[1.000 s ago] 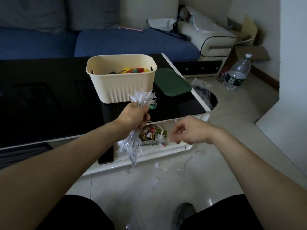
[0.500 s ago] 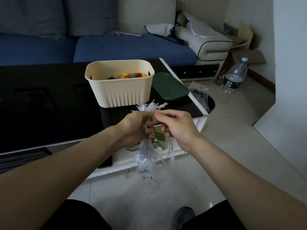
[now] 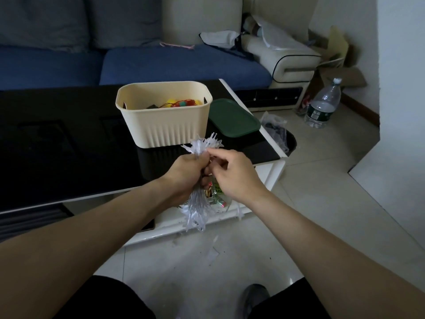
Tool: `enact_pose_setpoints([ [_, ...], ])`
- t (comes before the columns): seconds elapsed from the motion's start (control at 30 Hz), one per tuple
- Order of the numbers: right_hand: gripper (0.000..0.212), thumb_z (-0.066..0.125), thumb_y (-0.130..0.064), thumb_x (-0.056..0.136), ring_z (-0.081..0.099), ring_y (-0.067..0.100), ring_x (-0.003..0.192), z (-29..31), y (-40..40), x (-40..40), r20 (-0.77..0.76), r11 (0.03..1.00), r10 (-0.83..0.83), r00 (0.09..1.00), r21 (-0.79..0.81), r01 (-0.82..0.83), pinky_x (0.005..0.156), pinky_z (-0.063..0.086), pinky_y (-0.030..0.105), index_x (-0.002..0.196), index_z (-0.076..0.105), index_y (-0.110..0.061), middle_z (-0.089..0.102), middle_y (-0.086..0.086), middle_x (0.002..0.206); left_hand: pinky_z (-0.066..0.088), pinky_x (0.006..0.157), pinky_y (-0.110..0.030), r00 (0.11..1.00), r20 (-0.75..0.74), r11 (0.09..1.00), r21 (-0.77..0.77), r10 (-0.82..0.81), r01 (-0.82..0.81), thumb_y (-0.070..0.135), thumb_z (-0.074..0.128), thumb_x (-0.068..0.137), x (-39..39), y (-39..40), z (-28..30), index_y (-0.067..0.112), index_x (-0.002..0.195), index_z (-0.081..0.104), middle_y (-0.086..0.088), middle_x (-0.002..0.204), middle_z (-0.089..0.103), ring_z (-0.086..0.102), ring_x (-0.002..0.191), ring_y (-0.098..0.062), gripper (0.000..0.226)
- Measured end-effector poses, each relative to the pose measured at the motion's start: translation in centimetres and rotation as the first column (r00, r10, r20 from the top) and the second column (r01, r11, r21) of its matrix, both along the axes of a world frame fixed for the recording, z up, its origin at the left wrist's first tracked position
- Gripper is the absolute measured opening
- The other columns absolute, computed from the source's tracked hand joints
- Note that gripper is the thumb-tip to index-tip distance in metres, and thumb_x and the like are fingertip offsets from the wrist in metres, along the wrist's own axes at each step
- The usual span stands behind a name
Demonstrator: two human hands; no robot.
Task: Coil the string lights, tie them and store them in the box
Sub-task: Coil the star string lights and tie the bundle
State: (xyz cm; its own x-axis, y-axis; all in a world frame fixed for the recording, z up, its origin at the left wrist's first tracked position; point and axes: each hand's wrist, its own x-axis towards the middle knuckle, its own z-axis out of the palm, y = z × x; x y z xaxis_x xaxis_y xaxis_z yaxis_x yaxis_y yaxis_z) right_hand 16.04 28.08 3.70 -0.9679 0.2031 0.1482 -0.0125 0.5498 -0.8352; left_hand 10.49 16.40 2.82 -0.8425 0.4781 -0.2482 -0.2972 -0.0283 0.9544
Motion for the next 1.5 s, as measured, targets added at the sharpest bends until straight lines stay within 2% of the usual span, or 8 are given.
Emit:
enact_pose_setpoints([
  [0.23,0.009,0.080,-0.014,0.078,0.062,0.000,0.063,0.2,1.3,0.0,0.080,0.997,-0.012,0.997,-0.069,0.018,0.063,0.048,0.018,0.077,0.077,-0.022,0.070,-0.009,0.068,0.034,0.054,-0.032,0.970,0.111,0.964,0.138,0.215,-0.229,0.017,0.040,0.104,-1.2,-0.4,1.6,0.012,0.081,0.049,-0.004,0.060,0.047,0.039,0.047,-0.017,0.025],
  [0.37,0.005,0.080,-0.019,0.081,0.070,0.018,0.089,0.5,2.5,0.1,0.255,0.995,0.093,0.962,0.022,-0.102,0.086,0.055,0.035,0.081,0.075,-0.017,0.075,0.002,0.087,0.050,0.062,-0.033,0.942,0.158,0.926,0.193,0.297,-0.324,0.023,0.033,0.108,-2.2,-1.2,2.4,0.009,0.097,0.049,-0.008,0.076,0.060,0.061,0.061,-0.020,0.024],
  [0.47,0.010,0.076,-0.015,0.086,0.071,0.028,0.084,0.4,3.2,0.6,0.369,0.940,0.325,0.871,-0.225,-0.255,0.100,0.051,0.045,0.084,0.068,-0.009,0.074,0.014,0.082,0.057,0.077,-0.041,0.940,0.229,0.906,0.285,0.254,-0.314,0.024,0.031,0.108,-2.4,-1.9,2.7,0.006,0.116,0.046,-0.010,0.075,0.067,0.070,0.069,-0.027,0.025],
  [0.6,0.028,0.075,-0.032,0.077,0.059,0.019,0.058,0.7,4.4,1.3,0.383,0.837,0.433,0.816,-0.508,-0.205,0.093,0.052,0.052,0.089,0.067,-0.009,0.057,0.004,0.063,0.055,0.062,-0.036,0.927,0.249,0.893,0.286,0.281,-0.347,0.024,0.035,0.107,-2.3,-2.0,2.7,0.012,0.086,0.046,-0.001,0.057,0.040,0.043,0.048,-0.017,0.027],
  [0.9,0.021,0.067,-0.026,0.096,0.051,0.005,0.048,-0.1,5.9,1.2,0.361,0.976,0.190,0.913,-0.171,-0.136,0.078,0.060,0.045,0.081,0.071,-0.011,0.053,-0.012,0.050,0.035,0.053,-0.028,0.947,0.164,0.949,0.112,0.275,-0.295,0.024,0.035,0.106,-2.8,-2.5,2.2,0.018,0.079,0.044,0.004,0.054,0.033,0.031,0.045,-0.012,0.030],
  [1.1,0.047,0.065,-0.021,0.096,0.048,0.008,0.058,-0.5,3.1,0.4,0.384,0.961,0.260,0.886,-0.018,-0.275,0.062,0.039,0.027,0.051,0.068,-0.033,0.057,-0.017,0.052,0.045,0.057,-0.034,0.955,0.202,0.967,0.091,0.218,-0.240,0.019,0.037,0.105,-1.0,-0.2,1.4,0.013,0.080,0.045,-0.004,0.057,0.042,0.043,0.052,-0.019,0.027],
  [1.3,0.016,0.066,-0.008,0.092,0.071,0.015,0.097,-1.3,2.9,-0.1,0.371,0.952,0.285,0.884,0.001,-0.307,0.089,0.055,0.038,0.099,0.079,-0.014,0.077,-0.007,0.097,0.055,0.073,-0.047,0.975,0.158,0.988,-0.045,0.156,-0.150,0.014,0.037,0.105,-0.2,0.3,0.4,0.003,0.090,0.048,-0.022,0.079,0.067,0.064,0.067,-0.034,0.021],
  [1.5,0.035,0.089,-0.008,0.072,0.067,0.015,0.055,-0.6,2.3,0.2,0.288,0.968,0.252,0.924,-0.086,-0.237,0.059,0.054,0.026,0.080,0.055,-0.011,0.070,0.001,0.061,0.041,0.049,-0.031,0.976,0.026,0.940,-0.267,-0.216,0.214,0.011,0.041,0.102,0.8,-0.1,-0.3,-0.006,0.082,0.063,-0.024,0.070,0.065,0.059,0.052,-0.029,0.034],
])
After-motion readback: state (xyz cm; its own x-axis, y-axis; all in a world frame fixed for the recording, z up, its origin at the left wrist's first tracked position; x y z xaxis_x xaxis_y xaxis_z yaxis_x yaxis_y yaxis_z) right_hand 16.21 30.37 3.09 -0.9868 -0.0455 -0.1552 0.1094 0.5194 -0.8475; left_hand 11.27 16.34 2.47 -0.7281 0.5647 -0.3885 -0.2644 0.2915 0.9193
